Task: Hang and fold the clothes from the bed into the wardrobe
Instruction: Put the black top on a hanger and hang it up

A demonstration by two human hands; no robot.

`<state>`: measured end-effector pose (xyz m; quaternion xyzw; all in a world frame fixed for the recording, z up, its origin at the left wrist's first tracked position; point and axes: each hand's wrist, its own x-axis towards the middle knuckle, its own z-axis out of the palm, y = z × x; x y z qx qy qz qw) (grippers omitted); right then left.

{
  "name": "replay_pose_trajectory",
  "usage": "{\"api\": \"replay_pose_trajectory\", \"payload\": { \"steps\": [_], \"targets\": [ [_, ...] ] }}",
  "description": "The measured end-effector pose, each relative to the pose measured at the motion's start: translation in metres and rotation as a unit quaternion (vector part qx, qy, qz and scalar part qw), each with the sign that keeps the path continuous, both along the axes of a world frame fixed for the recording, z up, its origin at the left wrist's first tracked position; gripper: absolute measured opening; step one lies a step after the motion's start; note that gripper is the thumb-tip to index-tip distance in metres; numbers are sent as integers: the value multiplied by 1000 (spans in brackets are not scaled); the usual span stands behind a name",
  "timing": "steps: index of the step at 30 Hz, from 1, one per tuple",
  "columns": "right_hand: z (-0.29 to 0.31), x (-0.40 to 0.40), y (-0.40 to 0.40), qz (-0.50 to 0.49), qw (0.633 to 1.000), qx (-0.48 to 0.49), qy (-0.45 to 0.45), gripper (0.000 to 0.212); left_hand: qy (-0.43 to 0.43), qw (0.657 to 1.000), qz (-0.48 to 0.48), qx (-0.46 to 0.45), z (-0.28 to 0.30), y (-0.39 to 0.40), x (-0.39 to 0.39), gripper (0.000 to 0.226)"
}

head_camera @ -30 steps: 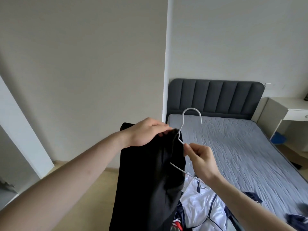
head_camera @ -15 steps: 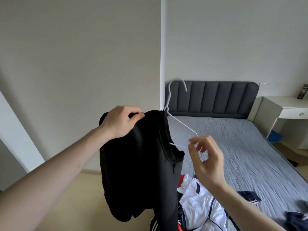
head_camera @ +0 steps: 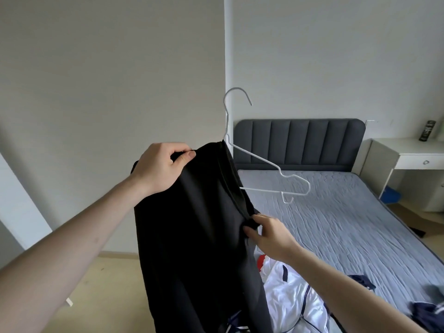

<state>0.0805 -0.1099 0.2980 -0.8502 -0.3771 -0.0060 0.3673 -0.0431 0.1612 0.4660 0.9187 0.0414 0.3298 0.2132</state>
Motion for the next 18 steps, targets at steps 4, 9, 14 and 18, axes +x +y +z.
{"api": "replay_pose_trajectory", "payload": {
  "steps": [4,9,14,18],
  "targets": [
    [0,13,-29,-41,995,-49,-73,24,5,998,56,27,-5,20,-11,21],
    [19,23,-56,-72,982,-49,-165,17,26,995,72,63,-22,37,-21,18],
    [49,25,-63,-57,977,-6,-208,9,10,983,77,168,-37,51,-26,31],
    [81,27,-48,-50,980,70,-179,11,57,970,72,227,-56,55,-25,46]
  ]
}}
